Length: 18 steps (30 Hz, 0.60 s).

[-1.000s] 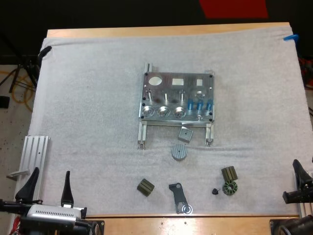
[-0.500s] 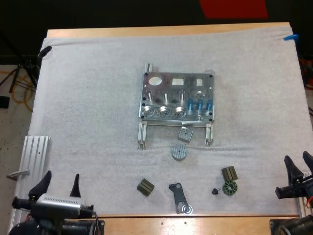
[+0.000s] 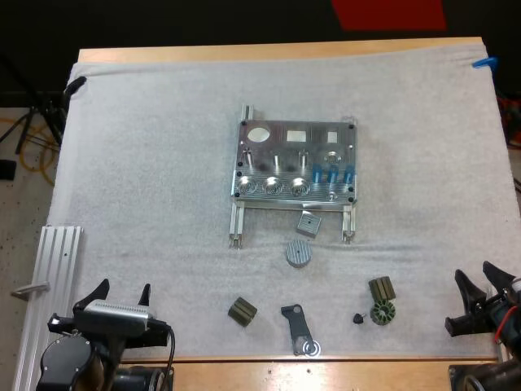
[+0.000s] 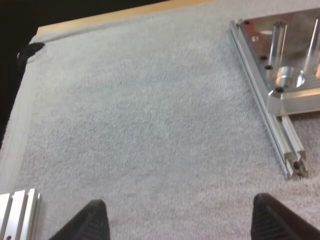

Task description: Load cells from right to left

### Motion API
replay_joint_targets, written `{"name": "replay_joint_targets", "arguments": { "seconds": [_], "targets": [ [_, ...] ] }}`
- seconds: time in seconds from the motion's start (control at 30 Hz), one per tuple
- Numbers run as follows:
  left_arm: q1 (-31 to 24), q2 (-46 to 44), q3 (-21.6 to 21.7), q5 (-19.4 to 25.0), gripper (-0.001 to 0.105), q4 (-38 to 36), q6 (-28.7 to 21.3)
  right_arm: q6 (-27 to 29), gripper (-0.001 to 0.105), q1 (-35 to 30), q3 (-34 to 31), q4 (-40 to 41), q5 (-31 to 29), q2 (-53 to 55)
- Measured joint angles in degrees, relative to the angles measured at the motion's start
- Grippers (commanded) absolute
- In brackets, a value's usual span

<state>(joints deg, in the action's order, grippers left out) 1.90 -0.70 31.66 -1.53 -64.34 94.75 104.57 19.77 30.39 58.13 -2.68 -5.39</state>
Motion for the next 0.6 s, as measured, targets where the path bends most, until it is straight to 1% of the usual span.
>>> {"name": "replay_joint_targets", "arguments": {
  "seconds": [0.07, 0.37, 0.6],
  "targets": [
    [0.0, 0.0, 0.0, 0.02, 0.059, 0.3, -0.04, 0.0, 0.044, 0.0, 0.0, 1.31, 0.0, 0.0],
    [0.0, 0.0, -0.45, 0.02, 0.059, 2.19, -0.04, 0.0, 0.044, 0.0, 0.0, 1.57, 0.0, 0.0],
    [0.0, 0.0, -2.3, -0.21, 0.059, 5.1, -0.04, 0.0, 0.044, 0.0, 0.0, 1.57, 0.0, 0.0]
  ]
}}
